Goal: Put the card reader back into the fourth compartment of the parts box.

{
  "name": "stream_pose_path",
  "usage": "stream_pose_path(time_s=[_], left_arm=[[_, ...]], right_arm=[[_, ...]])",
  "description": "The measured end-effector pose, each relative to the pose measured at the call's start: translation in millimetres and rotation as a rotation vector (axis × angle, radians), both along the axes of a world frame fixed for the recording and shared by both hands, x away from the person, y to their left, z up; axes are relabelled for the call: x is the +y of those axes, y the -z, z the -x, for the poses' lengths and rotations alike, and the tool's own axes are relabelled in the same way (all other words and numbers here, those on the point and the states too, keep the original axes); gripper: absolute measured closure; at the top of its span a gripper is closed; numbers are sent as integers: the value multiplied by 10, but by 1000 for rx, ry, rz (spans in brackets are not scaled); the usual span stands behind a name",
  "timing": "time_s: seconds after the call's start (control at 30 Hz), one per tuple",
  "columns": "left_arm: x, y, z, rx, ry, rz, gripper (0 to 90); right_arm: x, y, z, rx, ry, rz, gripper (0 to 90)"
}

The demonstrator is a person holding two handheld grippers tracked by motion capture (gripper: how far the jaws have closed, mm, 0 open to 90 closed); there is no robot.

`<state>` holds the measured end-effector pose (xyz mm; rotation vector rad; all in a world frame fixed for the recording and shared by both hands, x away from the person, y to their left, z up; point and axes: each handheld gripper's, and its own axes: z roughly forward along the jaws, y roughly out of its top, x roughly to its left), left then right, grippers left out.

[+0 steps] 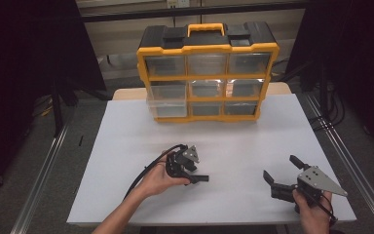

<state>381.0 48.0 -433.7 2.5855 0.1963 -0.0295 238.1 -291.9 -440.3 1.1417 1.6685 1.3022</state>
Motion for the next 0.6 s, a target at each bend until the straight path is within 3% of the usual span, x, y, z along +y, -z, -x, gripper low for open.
stream_pose_path(time_s=[0.07,0.3,0.37,0.6], left_arm=[[-13,-4,10,0,-10,-4,566],[-53,-19,5,13,33,-19,685],[-64,-25,1,9,54,-24,698],[-70,-23,-15,20,56,-21,709]], right_arm=[[1,1,-1,0,-1,1,9],[8,6,-10,3,-3,3,10],[8,7,-12,3,-4,2,9],[14,7,-16,10,-4,4,10]])
